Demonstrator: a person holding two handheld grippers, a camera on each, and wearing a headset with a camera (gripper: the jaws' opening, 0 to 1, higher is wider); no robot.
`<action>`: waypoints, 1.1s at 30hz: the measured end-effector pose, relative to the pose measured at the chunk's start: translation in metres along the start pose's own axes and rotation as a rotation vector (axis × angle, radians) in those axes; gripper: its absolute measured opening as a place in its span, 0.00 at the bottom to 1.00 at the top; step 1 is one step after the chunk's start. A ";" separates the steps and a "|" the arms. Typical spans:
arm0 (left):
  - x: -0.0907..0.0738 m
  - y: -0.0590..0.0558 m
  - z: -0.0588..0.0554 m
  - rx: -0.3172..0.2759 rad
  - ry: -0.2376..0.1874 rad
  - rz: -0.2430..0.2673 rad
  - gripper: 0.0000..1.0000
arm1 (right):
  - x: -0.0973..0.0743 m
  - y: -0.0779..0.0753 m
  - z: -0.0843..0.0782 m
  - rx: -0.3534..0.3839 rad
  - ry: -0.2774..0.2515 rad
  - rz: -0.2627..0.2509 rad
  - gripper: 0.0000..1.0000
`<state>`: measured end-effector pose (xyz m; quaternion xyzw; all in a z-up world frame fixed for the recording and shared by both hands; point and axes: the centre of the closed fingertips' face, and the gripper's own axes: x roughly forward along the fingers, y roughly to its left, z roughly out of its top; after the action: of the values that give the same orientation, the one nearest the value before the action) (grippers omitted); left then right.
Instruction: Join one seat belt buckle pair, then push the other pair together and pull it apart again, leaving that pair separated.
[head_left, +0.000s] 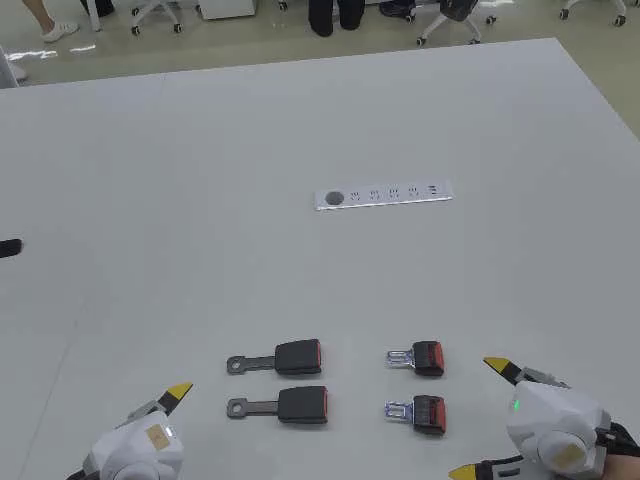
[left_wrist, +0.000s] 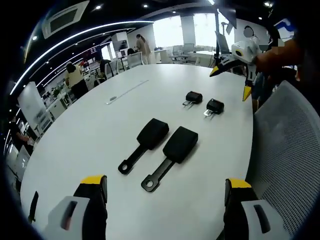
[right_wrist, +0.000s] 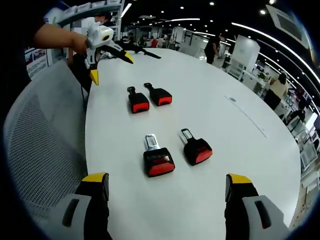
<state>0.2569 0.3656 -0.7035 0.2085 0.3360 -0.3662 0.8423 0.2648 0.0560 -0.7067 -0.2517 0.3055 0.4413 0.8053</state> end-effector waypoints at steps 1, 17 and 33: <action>-0.001 -0.001 0.001 -0.001 -0.001 0.000 1.00 | 0.000 0.001 0.001 0.000 0.002 -0.001 0.98; -0.001 0.000 -0.006 -0.007 -0.001 0.001 1.00 | 0.001 0.005 0.004 0.001 0.000 0.002 0.99; 0.001 0.002 -0.005 0.001 -0.003 0.006 1.00 | 0.001 -0.001 0.002 -0.002 -0.003 -0.005 0.98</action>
<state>0.2564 0.3695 -0.7074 0.2092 0.3340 -0.3641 0.8439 0.2668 0.0576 -0.7060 -0.2526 0.3033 0.4400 0.8066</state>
